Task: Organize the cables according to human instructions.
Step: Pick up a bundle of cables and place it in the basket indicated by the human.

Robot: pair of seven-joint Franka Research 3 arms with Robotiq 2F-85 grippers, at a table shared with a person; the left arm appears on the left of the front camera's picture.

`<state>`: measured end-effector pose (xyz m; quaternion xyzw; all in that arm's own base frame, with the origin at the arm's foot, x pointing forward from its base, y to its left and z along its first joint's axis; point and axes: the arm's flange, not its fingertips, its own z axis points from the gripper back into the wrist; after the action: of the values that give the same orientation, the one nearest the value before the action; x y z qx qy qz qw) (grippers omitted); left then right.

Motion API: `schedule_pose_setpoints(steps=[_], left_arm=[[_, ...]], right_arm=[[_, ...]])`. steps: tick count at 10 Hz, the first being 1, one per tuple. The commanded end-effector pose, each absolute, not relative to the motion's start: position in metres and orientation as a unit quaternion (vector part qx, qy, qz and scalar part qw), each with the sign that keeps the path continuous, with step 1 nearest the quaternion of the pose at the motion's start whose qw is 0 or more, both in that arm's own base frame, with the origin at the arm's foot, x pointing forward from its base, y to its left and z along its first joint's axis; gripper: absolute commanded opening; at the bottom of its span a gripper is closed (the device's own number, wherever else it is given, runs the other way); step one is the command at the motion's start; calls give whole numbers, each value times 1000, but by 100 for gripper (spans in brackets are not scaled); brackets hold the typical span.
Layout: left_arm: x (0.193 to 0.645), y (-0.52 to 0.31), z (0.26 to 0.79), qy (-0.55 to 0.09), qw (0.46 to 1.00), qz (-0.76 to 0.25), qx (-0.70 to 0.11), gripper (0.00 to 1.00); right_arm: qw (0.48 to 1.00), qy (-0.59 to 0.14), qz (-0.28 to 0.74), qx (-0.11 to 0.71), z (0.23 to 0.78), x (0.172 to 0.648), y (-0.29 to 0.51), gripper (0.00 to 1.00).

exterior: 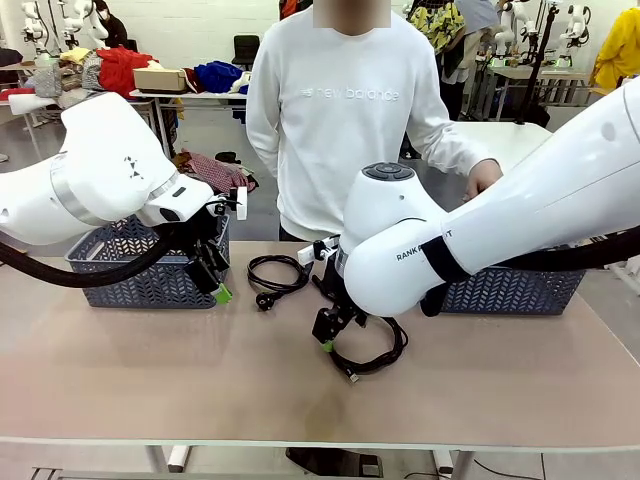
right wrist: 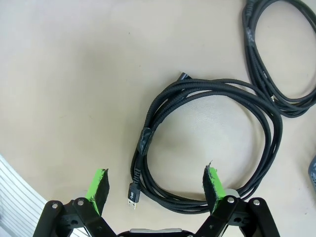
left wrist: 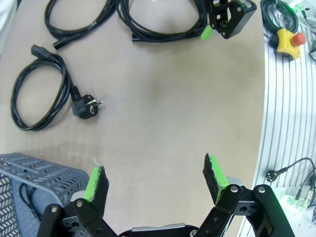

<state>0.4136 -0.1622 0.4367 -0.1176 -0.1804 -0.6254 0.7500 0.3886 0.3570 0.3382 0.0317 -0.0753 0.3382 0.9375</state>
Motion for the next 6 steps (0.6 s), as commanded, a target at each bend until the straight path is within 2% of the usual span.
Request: schedule_pose_setpoints(steps=[1, 6], left_arm=[[413, -161, 437, -186, 753, -619, -119, 100], [413, -161, 437, -186, 753, -619, -119, 100]], right_arm=[[945, -66, 320, 26, 328, 396, 370, 100], [947, -57, 317, 6, 313, 400, 393, 100]])
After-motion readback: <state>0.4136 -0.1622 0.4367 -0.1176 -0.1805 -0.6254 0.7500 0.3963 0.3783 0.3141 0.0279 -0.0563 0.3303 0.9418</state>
